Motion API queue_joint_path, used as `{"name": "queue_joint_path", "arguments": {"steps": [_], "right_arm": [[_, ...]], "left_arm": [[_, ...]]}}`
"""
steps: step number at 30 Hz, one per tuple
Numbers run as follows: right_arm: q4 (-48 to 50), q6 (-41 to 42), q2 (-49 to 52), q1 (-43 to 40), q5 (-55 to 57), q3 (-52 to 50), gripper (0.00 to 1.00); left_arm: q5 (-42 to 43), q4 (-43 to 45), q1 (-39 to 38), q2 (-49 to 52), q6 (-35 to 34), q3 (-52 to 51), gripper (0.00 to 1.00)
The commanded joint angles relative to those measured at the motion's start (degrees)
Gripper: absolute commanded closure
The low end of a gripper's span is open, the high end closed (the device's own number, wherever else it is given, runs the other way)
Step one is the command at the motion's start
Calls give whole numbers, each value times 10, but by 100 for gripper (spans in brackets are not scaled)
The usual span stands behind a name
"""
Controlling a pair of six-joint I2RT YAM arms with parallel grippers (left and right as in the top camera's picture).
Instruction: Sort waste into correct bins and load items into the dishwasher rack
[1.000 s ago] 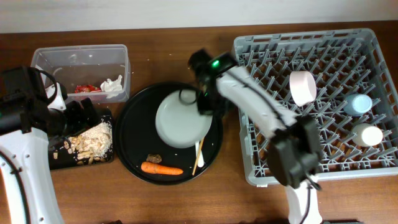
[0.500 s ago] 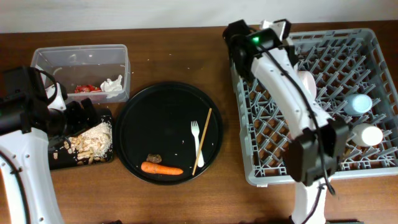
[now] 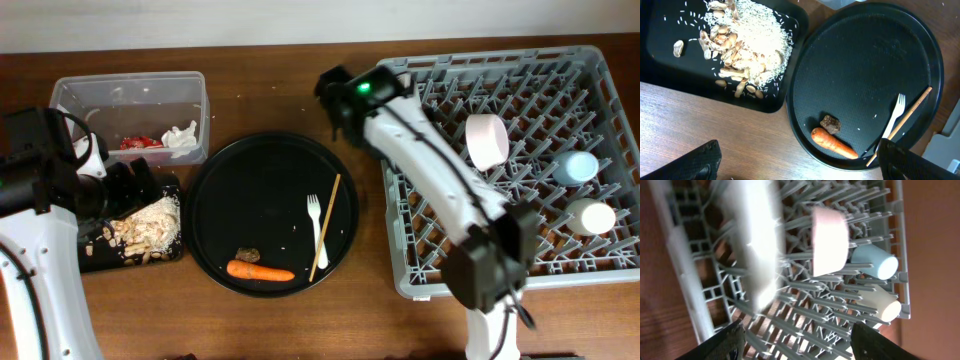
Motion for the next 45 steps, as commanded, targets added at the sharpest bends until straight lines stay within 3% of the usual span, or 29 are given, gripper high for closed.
{"name": "queue_joint_path", "arguments": {"steps": [1,2,4,5,8,9,13,14,15,17,19,21,25,28,31,33,37,41,45], "right_arm": [[6,13,-138,-66,-52,3,12],[9,0,-179,-115,-109,3,1],[30,-205,-209,-221,-467,3,1],[8,-234,-206,-232,-560,2,1],[19,-225,-203,-137,-557,-4,1],[44,-179,-197,-94,-532,-27,1],[218,-44,-151,33,-526,-213,1],[271,-18,-139,47,-526,-266,6],[358,-14,-117,63,-523,-339,18],[442,-14,-82,69,-518,-396,26],[464,-14,-46,70,-498,-402,30],[478,-14,-18,70,-495,-402,40],[480,-6,-6,70,-494,-402,76],[471,-5,-6,70,-512,-402,87],[374,-24,-42,49,-498,-324,96],[230,-65,-105,31,-427,-235,96],[133,-75,-203,-21,-342,-241,96],[205,-116,-203,-66,-342,-371,96],[279,-145,-202,-89,-330,-438,95]], "left_arm": [[0,0,3,-4,3,1,1],[0,0,3,-4,3,1,1],[0,0,3,-4,3,1,1],[0,3,3,-3,3,1,1],[0,3,3,-3,3,1,1],[0,3,3,-3,3,1,1],[0,3,3,-3,3,1,1],[0,3,3,-3,3,1,1],[0,3,3,-3,3,1,1],[0,3,3,-3,3,1,1],[0,3,3,-3,3,1,1],[0,3,3,-3,3,1,1],[0,3,3,-3,3,1,1],[0,3,3,-3,3,1,1],[0,3,3,-3,3,1,1],[0,3,3,-3,3,1,1],[0,3,3,-3,3,1,1],[0,1,3,-3,3,1,1],[0,1,3,-3,3,1,1]]}}
